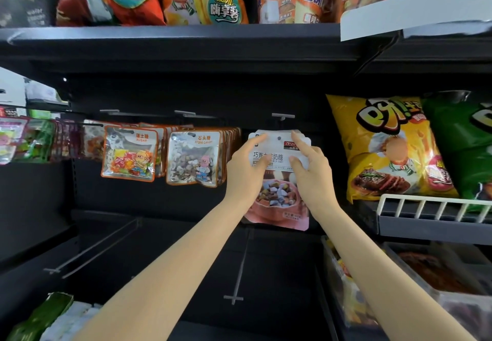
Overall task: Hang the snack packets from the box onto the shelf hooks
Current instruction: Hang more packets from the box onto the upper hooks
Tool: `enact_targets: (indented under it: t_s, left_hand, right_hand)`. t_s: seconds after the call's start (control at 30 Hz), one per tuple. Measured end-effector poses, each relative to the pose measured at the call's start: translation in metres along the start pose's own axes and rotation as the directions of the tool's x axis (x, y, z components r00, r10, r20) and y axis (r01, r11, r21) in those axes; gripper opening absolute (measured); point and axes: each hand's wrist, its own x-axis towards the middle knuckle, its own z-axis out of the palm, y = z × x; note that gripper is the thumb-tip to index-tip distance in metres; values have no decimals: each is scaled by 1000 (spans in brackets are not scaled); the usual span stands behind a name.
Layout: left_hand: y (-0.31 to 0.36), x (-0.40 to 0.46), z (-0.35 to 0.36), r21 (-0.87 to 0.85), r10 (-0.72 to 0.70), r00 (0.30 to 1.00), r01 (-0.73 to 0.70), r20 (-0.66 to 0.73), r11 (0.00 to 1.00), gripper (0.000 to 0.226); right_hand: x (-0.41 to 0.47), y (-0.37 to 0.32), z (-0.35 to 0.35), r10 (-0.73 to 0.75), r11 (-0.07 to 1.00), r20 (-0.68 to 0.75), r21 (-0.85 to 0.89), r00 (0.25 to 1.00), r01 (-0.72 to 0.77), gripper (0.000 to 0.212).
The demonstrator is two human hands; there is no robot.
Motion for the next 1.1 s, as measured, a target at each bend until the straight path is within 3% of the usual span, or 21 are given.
enact_targets:
  t_s: [0.1, 0.3, 0.5, 0.67, 0.8, 0.97, 1.1]
  left_hand:
    - [-7, 4, 2, 42, -13, 1000, 12, 21, 999, 44]
    - [-19, 15, 11, 329, -53, 996, 26, 72, 944, 58]
    - [-25, 15, 21, 357, -109, 985, 54, 136, 932, 73]
    - [-24, 10, 21, 365, -28, 999, 13, 38, 931, 67]
    - [-20, 7, 16, 392, 62, 997, -35, -55, 919, 55]
    - [-10, -7, -9, 493, 156, 987, -117, -38, 862, 24]
    - [-8, -30, -53, 571, 233, 971, -160, -57, 806, 21]
  right_hand:
    - [4, 4, 3, 4, 999, -6, -46, 1000, -5, 50]
    - [13, 14, 13, 0, 973, 24, -232, 1000, 5, 58]
    - [17, 22, 22, -45, 888, 35, -456, 998, 56, 69]
    - [10, 21, 23, -56, 818, 4, -573, 998, 48, 63]
    - [2, 18, 23, -199, 851, -104, -512, 974, 119, 38]
    - [-13, 2, 29, -185, 966, 41, -173, 982, 190, 10]
    - [-32, -21, 48, -235, 972, 94, 34, 968, 232, 12]
